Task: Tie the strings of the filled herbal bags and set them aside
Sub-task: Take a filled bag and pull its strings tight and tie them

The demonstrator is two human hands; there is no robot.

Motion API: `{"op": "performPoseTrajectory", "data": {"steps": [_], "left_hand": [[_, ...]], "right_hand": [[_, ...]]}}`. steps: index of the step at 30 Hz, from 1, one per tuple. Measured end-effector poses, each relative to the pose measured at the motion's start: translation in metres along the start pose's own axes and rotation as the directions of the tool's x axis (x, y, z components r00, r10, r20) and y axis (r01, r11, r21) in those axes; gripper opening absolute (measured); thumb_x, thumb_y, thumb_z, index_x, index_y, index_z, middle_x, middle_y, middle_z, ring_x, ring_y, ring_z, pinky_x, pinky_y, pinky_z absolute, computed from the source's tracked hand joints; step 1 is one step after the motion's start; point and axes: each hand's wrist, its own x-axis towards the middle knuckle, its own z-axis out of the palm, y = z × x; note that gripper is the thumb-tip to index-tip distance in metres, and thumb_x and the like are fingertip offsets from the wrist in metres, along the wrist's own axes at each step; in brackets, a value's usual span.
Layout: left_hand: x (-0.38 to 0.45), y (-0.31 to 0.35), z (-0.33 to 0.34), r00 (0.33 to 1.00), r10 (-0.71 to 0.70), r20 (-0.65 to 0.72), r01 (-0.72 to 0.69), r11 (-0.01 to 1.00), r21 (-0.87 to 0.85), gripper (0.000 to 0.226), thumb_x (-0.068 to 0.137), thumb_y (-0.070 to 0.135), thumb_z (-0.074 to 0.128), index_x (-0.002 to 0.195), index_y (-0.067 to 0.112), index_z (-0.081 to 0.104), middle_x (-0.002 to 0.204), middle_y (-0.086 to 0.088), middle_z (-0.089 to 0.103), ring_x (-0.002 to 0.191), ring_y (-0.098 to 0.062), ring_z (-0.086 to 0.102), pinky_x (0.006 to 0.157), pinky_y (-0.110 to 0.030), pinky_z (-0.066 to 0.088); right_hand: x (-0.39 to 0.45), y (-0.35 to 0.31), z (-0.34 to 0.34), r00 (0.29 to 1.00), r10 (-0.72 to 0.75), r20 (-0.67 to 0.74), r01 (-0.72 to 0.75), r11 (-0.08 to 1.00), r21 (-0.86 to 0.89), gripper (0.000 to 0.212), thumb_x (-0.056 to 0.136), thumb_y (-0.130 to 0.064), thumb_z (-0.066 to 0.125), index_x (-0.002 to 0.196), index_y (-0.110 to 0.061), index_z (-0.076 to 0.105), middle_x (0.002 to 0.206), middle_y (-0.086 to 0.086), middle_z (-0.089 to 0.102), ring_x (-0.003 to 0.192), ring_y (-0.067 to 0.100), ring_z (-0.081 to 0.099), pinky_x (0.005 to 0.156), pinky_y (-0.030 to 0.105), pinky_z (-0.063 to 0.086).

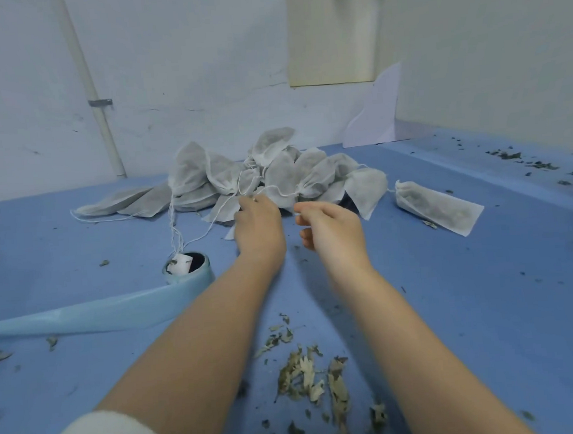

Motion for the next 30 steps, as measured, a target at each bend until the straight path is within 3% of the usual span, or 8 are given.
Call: {"op": "performPoseTrajectory", "data": {"steps": [2, 5, 9, 15, 21, 24, 27, 30], "left_hand": [[-0.011, 0.0, -0.003, 0.998, 0.014, -0.053, -0.015, 1.0, -0.023, 0.035, 0.09, -0.001, 0.047, 0.124, 0.0, 0.036, 0.126, -0.02, 0.04, 0.11, -0.034, 0.048, 0.069, -0.032, 0.039], [-0.034, -0.001, -0.014, 0.996, 0.008, -0.092, -0.018, 0.994, -0.103, 0.032, 0.091, 0.007, 0.048, 0.121, 0.004, 0.037, 0.125, -0.017, 0.037, 0.112, -0.033, 0.041, 0.067, -0.031, 0.034], [-0.066, -0.004, -0.031, 0.979, 0.109, -0.174, -0.132, 0.983, -0.129, 0.028, 0.091, 0.016, 0.046, 0.117, 0.007, 0.04, 0.123, -0.016, 0.038, 0.111, -0.03, 0.034, 0.078, -0.026, 0.027], [-0.104, -0.023, -0.064, 0.992, 0.077, -0.098, -0.119, 0.815, -0.567, 0.024, 0.084, -0.005, 0.039, 0.097, 0.014, 0.035, 0.101, -0.011, 0.052, 0.091, -0.027, 0.046, 0.067, -0.026, 0.027], [-0.119, -0.058, -0.083, 0.993, -0.034, -0.111, -0.05, 0.741, -0.67, 0.018, 0.091, -0.003, 0.036, 0.094, 0.014, 0.037, 0.072, 0.01, 0.041, 0.065, -0.008, 0.038, 0.06, -0.021, 0.022], [-0.122, -0.076, -0.087, 0.991, -0.118, -0.068, 0.043, 0.746, -0.665, 0.016, 0.092, -0.001, 0.035, 0.094, 0.014, 0.039, 0.083, 0.002, 0.048, 0.073, -0.017, 0.044, 0.063, -0.023, 0.027], [-0.128, -0.084, -0.089, 0.991, -0.121, -0.054, 0.068, 0.81, -0.582, 0.023, 0.088, -0.002, 0.036, 0.1, 0.015, 0.045, 0.106, -0.005, 0.052, 0.092, -0.02, 0.044, 0.071, -0.022, 0.029], [-0.135, -0.083, -0.09, 0.979, 0.039, -0.2, -0.112, 0.922, -0.37, 0.035, 0.087, 0.011, 0.036, 0.118, 0.009, 0.051, 0.122, -0.008, 0.051, 0.113, -0.025, 0.041, 0.093, -0.028, 0.025]], "right_hand": [[-0.002, 0.002, 0.002, 0.995, -0.095, 0.0, 0.094, 0.984, -0.152, 0.018, 0.091, -0.016, 0.053, 0.09, -0.025, 0.068, 0.083, -0.015, 0.063, 0.086, 0.01, 0.06, 0.084, 0.025, 0.048], [-0.005, 0.003, 0.002, 0.974, -0.226, 0.03, 0.222, 0.912, -0.345, 0.019, 0.092, -0.017, 0.052, 0.101, -0.023, 0.068, 0.097, -0.012, 0.066, 0.091, 0.003, 0.056, 0.078, 0.012, 0.037], [-0.008, 0.007, 0.0, 0.94, -0.326, 0.1, 0.337, 0.849, -0.407, 0.025, 0.094, -0.018, 0.053, 0.116, -0.021, 0.066, 0.115, -0.01, 0.064, 0.104, 0.005, 0.057, 0.084, 0.008, 0.035], [-0.014, 0.01, -0.004, 0.912, -0.385, 0.141, 0.41, 0.836, -0.364, 0.02, 0.097, -0.032, 0.051, 0.109, -0.027, 0.067, 0.096, -0.022, 0.061, 0.092, -0.007, 0.051, 0.075, -0.004, 0.033], [-0.02, 0.007, -0.011, 0.955, -0.27, 0.123, 0.296, 0.854, -0.428, 0.041, 0.098, -0.053, 0.034, 0.085, -0.031, 0.066, 0.079, -0.018, 0.062, 0.08, 0.0, 0.056, 0.063, 0.006, 0.035], [-0.025, 0.007, -0.014, 0.962, -0.204, 0.183, 0.272, 0.792, -0.547, 0.055, 0.098, -0.056, 0.029, 0.069, -0.028, 0.066, 0.065, -0.013, 0.062, 0.067, 0.002, 0.056, 0.06, 0.017, 0.038], [-0.03, 0.009, -0.008, 0.948, -0.182, 0.26, 0.312, 0.686, -0.657, 0.066, 0.098, -0.053, 0.03, 0.071, -0.009, 0.071, 0.071, -0.015, 0.064, 0.077, 0.012, 0.059, 0.071, 0.03, 0.041], [-0.036, 0.008, 0.001, 0.935, -0.211, 0.285, 0.349, 0.685, -0.639, 0.061, 0.098, -0.05, 0.034, 0.064, -0.013, 0.069, 0.063, -0.018, 0.06, 0.075, 0.012, 0.058, 0.07, 0.03, 0.04]]}}
